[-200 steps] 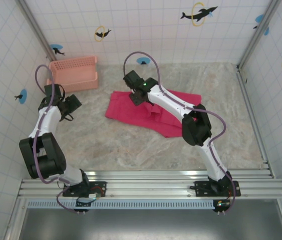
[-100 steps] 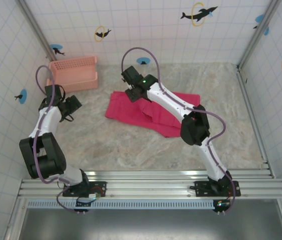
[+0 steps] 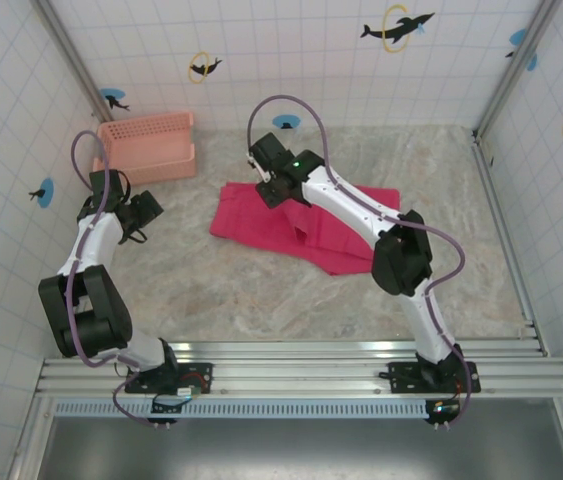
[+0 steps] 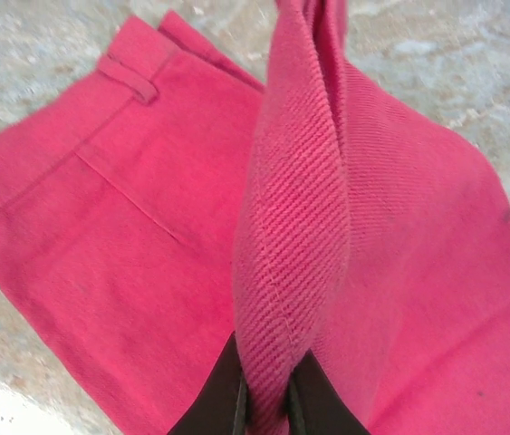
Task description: Roll up the long pants
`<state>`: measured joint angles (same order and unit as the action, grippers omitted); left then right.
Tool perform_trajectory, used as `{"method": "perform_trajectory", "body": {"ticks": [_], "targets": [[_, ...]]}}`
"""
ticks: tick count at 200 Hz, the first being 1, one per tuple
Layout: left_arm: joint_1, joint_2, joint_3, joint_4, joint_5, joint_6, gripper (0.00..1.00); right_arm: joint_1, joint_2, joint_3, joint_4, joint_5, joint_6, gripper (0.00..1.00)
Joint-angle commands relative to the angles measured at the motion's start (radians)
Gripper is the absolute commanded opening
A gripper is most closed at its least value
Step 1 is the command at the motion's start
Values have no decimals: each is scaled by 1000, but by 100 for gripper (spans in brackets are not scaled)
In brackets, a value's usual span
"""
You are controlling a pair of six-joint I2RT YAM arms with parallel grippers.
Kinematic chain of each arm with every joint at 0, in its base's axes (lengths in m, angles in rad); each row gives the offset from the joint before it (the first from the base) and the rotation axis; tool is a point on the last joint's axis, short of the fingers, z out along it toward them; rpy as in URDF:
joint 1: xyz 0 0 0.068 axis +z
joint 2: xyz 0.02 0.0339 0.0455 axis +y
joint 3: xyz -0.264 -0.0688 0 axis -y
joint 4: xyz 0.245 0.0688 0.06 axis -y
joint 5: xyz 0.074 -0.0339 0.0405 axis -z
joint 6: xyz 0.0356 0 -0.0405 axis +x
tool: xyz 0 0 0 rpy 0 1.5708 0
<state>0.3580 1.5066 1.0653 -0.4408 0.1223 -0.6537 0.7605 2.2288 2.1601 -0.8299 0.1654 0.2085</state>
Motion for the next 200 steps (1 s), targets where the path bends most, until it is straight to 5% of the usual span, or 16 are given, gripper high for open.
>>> {"method": "perform_trajectory", "body": {"ticks": [1,46,60,89,98,136,157,200], "targets": [[-7,-29,-10,-27,-15,22,95,2,74,106,5,-74,-8,0],[-13,-72,-24,-29,1,23,96,2,250,275,-18,-221,-12,4],[-18,-100,-34,-29,0,20,97,3,296,307,-4,-303,-8,16],[-26,-147,-50,-26,-9,11,97,23,362,336,115,-461,32,63],[-31,-155,-52,-24,-14,11,97,31,377,362,161,-507,61,69],[-56,-174,-56,-28,-27,3,97,70,400,482,274,-552,150,74],[-94,-157,-46,-20,-16,-5,97,47,351,467,176,-473,120,72],[-220,-99,-84,71,61,-138,97,-118,122,107,92,-305,38,78]]}}
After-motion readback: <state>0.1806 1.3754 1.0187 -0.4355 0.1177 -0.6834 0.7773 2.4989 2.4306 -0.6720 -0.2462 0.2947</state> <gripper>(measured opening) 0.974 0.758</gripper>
